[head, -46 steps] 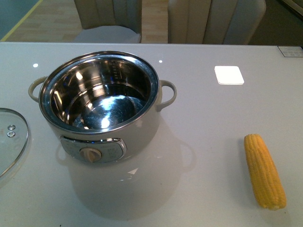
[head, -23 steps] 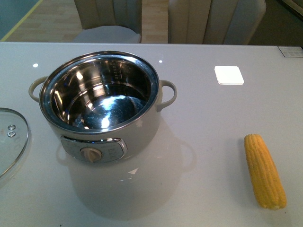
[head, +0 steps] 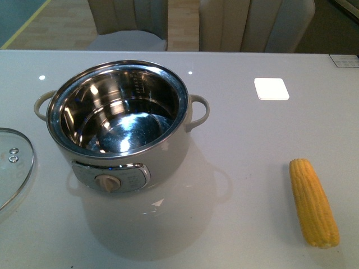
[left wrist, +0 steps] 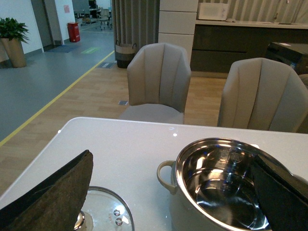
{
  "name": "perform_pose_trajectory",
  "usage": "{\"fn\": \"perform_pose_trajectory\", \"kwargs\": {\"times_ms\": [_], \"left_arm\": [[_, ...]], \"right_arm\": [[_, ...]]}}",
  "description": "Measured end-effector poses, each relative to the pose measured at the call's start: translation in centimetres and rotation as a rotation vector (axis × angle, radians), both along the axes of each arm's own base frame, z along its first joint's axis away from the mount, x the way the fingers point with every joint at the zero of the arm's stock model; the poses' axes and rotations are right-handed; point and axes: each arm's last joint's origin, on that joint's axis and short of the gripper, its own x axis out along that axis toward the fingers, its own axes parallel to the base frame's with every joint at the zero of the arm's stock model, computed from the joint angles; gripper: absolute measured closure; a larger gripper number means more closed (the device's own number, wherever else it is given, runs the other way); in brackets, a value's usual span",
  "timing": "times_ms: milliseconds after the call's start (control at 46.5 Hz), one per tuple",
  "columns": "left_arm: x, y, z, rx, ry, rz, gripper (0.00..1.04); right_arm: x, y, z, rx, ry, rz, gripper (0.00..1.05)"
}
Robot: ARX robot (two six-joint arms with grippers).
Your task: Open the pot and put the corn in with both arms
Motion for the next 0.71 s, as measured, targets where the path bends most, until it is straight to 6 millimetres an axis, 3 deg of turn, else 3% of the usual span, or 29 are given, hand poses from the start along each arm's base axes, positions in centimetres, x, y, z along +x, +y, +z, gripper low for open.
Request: {"fn": "perform_pose_trajectory", "kwargs": {"times_ms": [108,151,430,710], "left_arm": [[0.0,0.0,0.0,0.000,0.000,0.000,0.07],[0.0,0.0,0.0,0.000,0.001,0.000,0.07],[0.0,0.0,0.0,0.000,0.000,0.000,0.07],[0.0,0.0,0.0,0.000,0.000,0.000,0.07]], "right_arm": [[0.4,-0.2,-0.5,0.028,0.485,-0.049,0.09],[0.7,-0.2,-1.3,0.027,0.582,-0.051,0.09],[4.7,1.1,-3.2,-0.050,0.648,0.028,0.09],[11.0,3.1,-7.6,-0.148,0.698,0.131,0.09]]}}
